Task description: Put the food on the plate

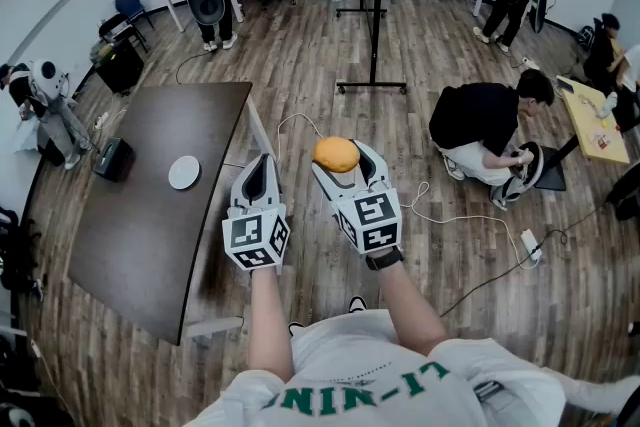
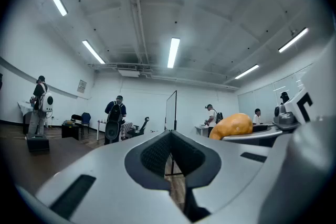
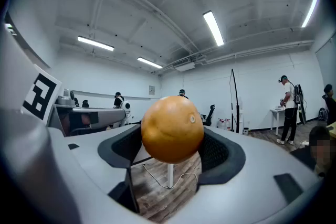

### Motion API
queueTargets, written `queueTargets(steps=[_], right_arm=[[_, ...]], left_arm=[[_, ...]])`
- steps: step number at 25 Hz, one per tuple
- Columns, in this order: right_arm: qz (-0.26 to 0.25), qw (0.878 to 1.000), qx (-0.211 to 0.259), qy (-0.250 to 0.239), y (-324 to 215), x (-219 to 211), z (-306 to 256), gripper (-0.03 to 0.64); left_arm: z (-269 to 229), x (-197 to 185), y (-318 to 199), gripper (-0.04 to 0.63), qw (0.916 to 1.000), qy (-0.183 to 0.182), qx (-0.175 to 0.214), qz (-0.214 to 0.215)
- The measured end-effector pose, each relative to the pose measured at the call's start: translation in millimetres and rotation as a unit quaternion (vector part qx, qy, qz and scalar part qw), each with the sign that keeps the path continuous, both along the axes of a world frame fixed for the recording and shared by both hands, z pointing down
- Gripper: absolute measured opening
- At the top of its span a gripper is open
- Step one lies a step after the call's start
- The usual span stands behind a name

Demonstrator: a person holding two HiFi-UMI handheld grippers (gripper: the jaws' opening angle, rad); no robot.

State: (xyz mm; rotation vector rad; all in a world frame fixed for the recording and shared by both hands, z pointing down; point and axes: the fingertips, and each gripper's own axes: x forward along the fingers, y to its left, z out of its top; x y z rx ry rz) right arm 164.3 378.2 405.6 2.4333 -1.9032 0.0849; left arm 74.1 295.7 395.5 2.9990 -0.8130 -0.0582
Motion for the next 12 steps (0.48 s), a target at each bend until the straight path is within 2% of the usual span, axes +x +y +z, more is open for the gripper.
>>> queueTargets(steps=[6,12], right_arm=[[-0.015,0.999,0.009,-0.03,11.7,18.4,15.1,0.342],[-0.054,0.997,0.017,-0.056,-0.2,21.6,28.2,0.342]], left_arm=[[15.7,13.9,8.3,0.014,0.9997,-0.018,-0.001,-0.014],[27.4,17.1,2.7,0.014,0.999,-0.031,-0.005,-0.032]])
